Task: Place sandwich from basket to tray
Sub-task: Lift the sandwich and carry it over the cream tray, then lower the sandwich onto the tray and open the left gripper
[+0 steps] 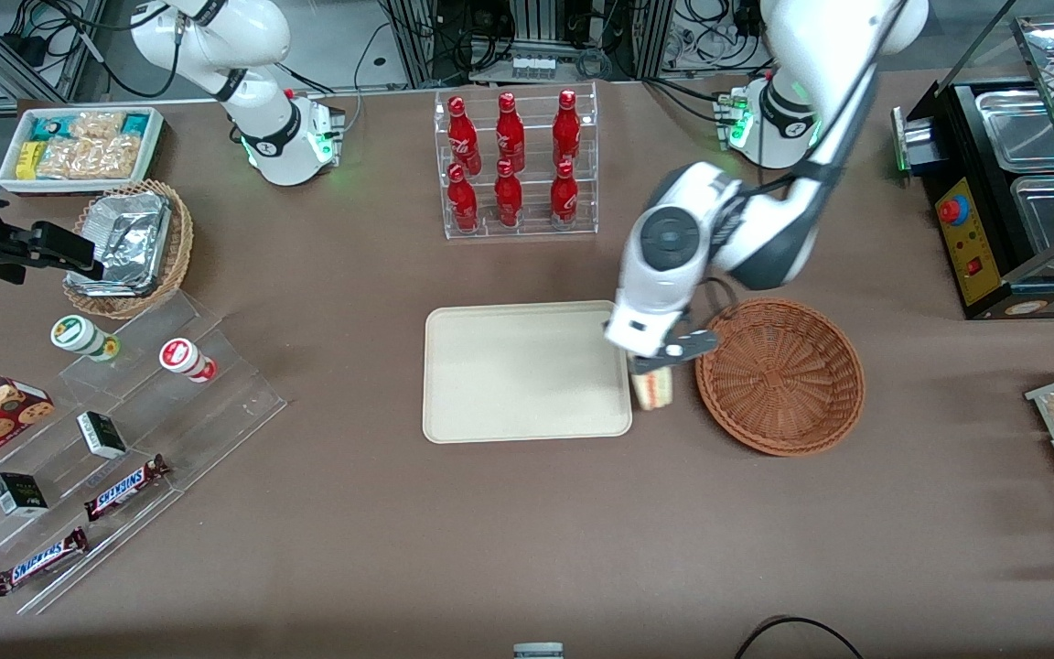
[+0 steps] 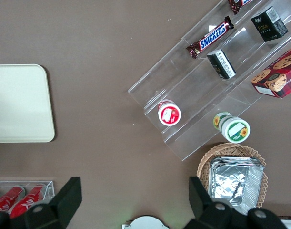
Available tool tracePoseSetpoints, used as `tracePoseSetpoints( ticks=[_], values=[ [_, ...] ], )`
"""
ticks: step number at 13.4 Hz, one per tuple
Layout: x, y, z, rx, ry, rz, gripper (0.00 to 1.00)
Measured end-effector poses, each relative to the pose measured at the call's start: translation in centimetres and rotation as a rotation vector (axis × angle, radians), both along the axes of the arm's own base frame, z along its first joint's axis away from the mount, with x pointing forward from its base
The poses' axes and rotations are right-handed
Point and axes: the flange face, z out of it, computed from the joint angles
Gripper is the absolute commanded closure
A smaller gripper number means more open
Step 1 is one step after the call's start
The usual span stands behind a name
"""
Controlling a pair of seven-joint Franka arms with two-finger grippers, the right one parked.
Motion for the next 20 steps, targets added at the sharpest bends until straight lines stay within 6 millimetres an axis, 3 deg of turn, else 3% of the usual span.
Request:
tracePoseSetpoints(
  ticks=[6, 8, 15, 20],
  values=[
    [-1.1, -10.7, -4.3, -0.059, 0.013, -0.093, 1.00],
    [-1.5, -13.0, -5.5, -0.071, 0.015, -0.095, 1.00],
    [-0.8, -15.4, -6.3, -0.037, 0.090, -0.007, 1.00],
    [-0.5, -15.6, -6.7, -0.019, 0.079, -0.013, 1.00]
  ],
)
